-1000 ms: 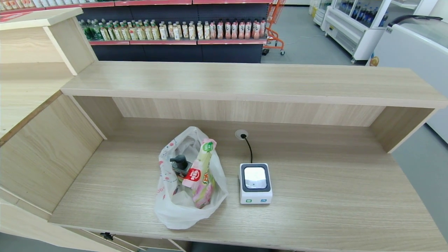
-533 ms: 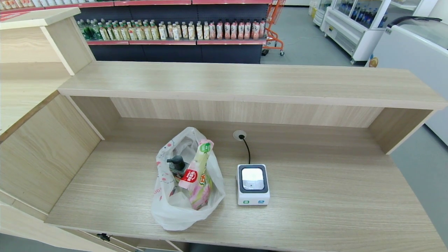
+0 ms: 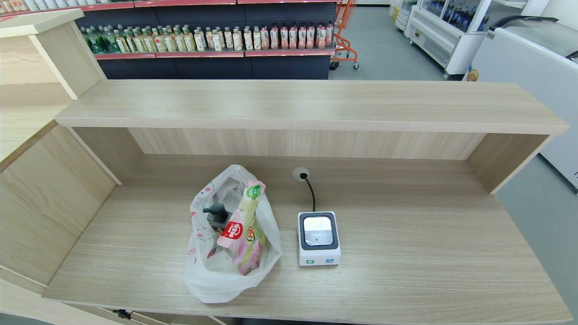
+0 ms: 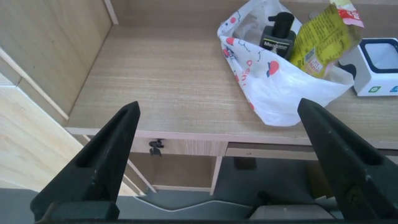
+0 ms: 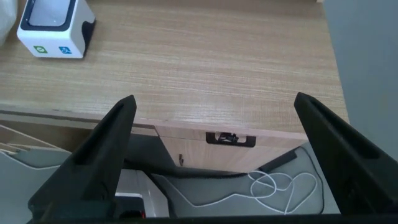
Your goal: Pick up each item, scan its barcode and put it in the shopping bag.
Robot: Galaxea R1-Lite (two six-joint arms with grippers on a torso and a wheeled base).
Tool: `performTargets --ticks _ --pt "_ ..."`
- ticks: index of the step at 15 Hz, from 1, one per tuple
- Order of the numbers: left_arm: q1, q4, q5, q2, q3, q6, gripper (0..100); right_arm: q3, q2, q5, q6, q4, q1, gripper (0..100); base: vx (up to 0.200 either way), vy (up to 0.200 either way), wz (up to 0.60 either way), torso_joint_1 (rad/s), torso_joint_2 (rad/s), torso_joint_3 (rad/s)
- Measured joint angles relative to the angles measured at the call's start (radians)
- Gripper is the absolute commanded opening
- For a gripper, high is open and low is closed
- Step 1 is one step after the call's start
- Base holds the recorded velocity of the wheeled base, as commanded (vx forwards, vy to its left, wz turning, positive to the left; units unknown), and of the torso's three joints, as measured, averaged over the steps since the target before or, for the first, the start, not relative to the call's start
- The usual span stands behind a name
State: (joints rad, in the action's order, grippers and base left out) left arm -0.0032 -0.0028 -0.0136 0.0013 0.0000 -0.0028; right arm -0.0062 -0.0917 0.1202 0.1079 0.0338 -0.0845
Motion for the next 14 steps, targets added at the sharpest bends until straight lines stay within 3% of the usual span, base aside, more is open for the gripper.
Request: performTargets --ticks 14 --pt "0.0 0.0 0.0 0.0 0.0 0.001 100 -0.001 -0.001 -0.004 -0.011 0.001 0.0 100 0.0 0.0 0.0 0.0 0.0 0.0"
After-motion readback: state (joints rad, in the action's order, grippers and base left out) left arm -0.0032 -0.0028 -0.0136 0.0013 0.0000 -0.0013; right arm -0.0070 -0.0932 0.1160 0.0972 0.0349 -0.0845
